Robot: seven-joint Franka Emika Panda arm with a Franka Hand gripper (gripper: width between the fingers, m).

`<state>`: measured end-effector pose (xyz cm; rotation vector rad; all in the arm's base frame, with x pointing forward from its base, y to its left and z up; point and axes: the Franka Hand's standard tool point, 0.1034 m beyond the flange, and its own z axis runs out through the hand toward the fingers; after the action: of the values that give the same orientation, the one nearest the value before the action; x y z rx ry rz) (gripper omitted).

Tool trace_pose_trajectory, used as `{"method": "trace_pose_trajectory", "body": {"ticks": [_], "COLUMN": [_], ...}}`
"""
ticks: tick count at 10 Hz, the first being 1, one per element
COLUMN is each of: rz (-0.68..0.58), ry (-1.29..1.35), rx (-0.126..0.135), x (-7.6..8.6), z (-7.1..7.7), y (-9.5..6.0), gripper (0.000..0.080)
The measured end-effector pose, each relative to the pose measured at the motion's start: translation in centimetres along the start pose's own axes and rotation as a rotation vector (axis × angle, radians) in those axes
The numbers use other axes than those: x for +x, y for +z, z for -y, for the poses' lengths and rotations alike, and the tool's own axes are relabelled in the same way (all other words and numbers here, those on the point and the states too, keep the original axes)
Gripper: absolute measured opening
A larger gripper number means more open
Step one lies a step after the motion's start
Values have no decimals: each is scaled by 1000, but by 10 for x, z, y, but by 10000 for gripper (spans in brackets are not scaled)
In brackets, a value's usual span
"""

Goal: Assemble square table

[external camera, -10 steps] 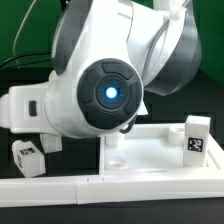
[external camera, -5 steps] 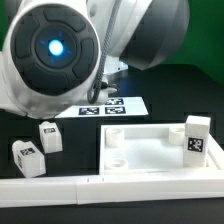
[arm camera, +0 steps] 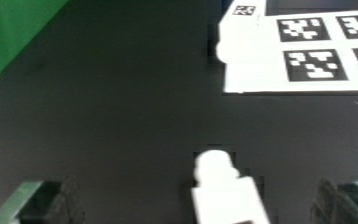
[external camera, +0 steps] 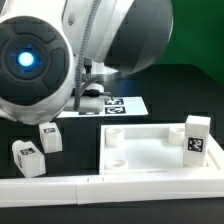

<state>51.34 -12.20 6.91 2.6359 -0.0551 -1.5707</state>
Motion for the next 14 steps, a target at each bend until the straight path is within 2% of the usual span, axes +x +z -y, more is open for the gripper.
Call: {"method": "trace_pose_trajectory", "body": {"ticks": [2, 5, 6, 7, 8, 9, 12, 14], "rz": [4, -34, -167, -300, -414, -457, -442, -307], "ry": [13, 10, -1, -9, -14, -13, -14, 2], "rx": [19, 10, -3, -12, -17, -13, -10, 12], "x": [-1, 4, 16, 17, 14, 9, 9, 2], "z": [-7, -8, -10, -9, -7, -6, -5, 13], "y": [4, 0, -14, -23, -25, -19, -14, 2], "gripper": [648, 648, 648, 648, 648, 648, 648, 648]}}
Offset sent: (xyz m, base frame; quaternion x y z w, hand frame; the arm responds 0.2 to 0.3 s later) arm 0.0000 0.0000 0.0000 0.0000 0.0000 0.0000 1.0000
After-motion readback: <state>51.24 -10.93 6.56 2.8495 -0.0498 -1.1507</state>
